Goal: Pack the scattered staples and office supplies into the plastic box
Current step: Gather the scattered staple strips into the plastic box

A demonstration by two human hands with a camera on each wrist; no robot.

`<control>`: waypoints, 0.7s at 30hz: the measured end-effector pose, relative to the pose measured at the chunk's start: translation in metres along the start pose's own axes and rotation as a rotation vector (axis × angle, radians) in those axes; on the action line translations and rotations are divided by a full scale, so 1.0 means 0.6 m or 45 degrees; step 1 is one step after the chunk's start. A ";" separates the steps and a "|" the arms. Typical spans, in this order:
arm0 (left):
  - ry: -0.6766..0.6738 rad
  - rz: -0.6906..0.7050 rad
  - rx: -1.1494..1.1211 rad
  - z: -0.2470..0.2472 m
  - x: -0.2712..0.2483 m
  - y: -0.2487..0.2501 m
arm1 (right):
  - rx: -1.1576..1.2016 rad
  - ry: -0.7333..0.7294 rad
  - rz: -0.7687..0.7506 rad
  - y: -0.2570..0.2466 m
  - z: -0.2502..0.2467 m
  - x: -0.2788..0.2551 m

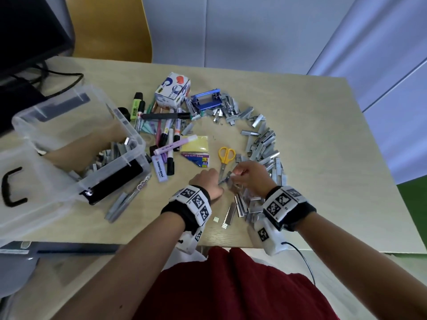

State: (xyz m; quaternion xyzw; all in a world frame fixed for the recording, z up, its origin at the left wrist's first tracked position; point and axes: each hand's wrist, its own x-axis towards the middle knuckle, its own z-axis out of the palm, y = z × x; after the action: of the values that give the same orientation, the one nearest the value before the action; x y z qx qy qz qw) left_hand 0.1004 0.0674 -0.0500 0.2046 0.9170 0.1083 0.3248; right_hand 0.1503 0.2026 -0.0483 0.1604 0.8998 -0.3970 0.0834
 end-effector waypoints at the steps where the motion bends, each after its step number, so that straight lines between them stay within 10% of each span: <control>1: 0.020 0.011 -0.004 0.001 0.001 -0.001 | 0.198 0.010 0.073 0.000 -0.005 0.000; 6: 0.165 0.161 0.021 0.010 0.010 0.007 | 1.404 -0.052 0.342 0.003 -0.036 -0.001; 12: 0.174 0.254 0.205 0.013 0.034 0.014 | 1.705 -0.132 0.371 0.003 -0.063 -0.001; 21: 0.127 0.330 0.228 0.005 0.046 0.006 | -0.510 0.040 0.207 0.004 -0.009 0.012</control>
State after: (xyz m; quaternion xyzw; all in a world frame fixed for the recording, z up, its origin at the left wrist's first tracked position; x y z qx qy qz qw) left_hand 0.0840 0.0831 -0.0664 0.3435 0.9039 0.0770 0.2429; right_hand 0.1443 0.2096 -0.0483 0.2187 0.9461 -0.1996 0.1313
